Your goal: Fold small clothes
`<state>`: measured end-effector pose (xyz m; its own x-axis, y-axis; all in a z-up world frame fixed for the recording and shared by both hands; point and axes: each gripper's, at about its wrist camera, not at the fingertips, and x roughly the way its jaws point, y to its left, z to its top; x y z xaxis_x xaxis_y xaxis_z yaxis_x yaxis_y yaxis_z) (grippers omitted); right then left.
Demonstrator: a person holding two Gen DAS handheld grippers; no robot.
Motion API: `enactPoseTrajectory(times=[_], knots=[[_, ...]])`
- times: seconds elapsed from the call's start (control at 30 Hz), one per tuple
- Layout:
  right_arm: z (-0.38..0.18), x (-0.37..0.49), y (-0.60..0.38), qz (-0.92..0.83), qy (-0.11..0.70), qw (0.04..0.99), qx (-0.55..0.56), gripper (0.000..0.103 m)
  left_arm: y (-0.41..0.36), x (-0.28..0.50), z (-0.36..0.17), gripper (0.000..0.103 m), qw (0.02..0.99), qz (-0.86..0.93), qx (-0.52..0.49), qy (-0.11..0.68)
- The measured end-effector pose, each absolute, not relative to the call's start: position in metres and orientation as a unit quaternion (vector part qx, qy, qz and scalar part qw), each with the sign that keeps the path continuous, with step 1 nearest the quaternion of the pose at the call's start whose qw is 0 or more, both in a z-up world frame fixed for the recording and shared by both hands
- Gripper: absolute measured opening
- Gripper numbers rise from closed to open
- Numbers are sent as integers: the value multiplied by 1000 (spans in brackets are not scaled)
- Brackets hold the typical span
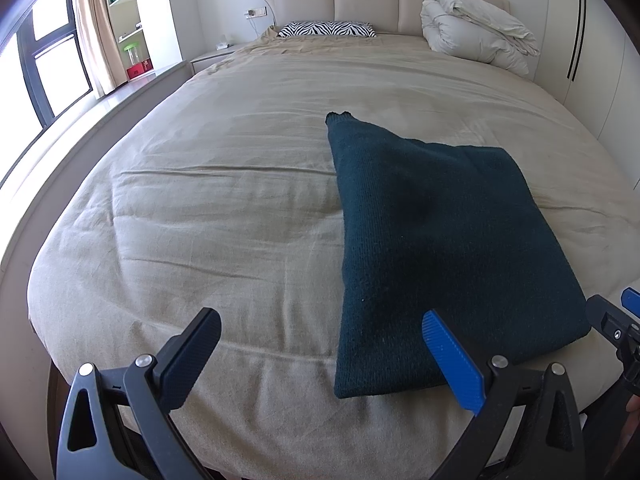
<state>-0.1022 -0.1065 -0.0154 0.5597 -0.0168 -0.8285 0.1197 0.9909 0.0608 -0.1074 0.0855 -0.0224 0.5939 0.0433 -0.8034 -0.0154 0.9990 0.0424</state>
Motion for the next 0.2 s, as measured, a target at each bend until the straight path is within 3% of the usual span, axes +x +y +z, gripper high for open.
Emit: enactPoseTrajectory(times=[0.2], knots=[[-17, -102, -105, -39, 470, 880, 56, 103, 88, -107, -23, 103, 894, 11, 14, 448]])
